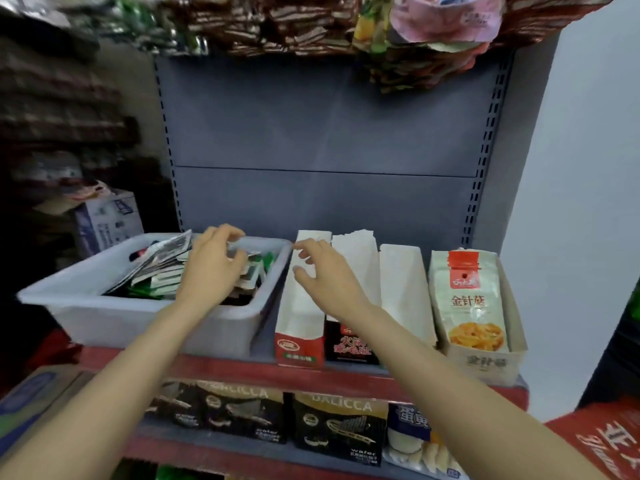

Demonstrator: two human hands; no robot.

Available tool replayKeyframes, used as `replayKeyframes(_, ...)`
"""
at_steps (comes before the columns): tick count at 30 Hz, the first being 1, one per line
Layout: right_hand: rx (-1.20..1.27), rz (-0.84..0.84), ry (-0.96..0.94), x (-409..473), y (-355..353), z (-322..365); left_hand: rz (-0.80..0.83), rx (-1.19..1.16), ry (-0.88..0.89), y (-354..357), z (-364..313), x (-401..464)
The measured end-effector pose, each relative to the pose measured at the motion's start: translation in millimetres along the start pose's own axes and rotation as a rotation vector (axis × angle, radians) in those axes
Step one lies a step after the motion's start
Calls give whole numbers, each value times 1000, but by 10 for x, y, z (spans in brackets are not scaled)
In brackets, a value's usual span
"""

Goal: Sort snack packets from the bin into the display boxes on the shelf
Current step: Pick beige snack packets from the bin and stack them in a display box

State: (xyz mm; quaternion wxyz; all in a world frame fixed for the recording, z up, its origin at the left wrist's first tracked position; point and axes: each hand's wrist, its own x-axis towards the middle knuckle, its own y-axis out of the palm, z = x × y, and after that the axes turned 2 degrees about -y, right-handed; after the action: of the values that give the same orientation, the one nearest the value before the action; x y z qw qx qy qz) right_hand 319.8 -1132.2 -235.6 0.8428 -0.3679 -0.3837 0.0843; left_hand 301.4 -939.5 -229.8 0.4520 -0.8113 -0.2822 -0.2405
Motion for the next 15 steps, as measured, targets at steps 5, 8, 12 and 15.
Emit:
replayKeyframes(5,-15,181,39,566,610,321,84,128,-236,-412,676,218)
replayKeyframes(8,-49,288,73,826,880,399,262,48,-303,-499,916,220)
replayKeyframes(12,-78,375,135,1024,1059,445,358,32,-354,-454,1030,202)
replayKeyframes(15,-122,353,80,1031,1104,482,334,56,-322,-419,1104,206)
